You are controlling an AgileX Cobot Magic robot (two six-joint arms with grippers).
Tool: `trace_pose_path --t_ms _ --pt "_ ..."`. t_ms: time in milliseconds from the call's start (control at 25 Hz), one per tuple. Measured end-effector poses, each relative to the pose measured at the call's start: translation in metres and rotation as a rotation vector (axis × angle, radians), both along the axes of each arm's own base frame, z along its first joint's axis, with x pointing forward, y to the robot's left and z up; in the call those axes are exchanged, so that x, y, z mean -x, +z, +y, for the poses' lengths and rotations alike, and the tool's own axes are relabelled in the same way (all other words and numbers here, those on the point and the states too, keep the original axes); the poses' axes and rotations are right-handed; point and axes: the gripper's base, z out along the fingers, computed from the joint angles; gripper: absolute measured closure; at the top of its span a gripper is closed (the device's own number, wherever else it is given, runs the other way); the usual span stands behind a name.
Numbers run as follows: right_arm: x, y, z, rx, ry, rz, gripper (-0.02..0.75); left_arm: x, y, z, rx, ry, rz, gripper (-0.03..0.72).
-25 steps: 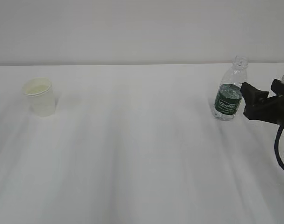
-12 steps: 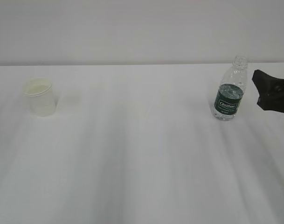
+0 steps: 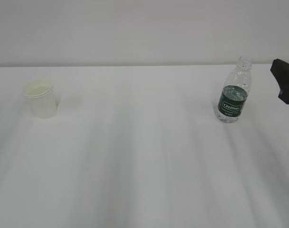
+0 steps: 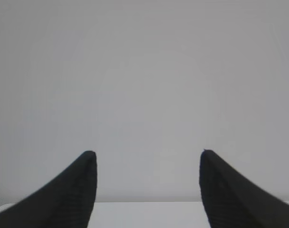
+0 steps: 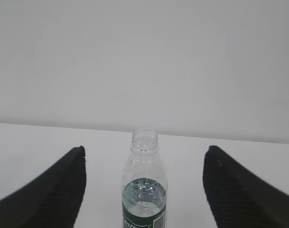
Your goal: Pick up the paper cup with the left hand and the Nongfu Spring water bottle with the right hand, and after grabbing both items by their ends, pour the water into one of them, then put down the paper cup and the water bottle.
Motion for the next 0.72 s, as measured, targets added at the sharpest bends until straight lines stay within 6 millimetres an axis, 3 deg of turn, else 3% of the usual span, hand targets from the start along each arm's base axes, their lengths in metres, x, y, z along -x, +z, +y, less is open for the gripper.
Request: trace_pose_path --t_ms 720 --pt "0.058 0.043 -0.007 0.02 -0.026 0.005 0.16 0.042 0.016 0.003 -0.005 0.016 0.005 0.213"
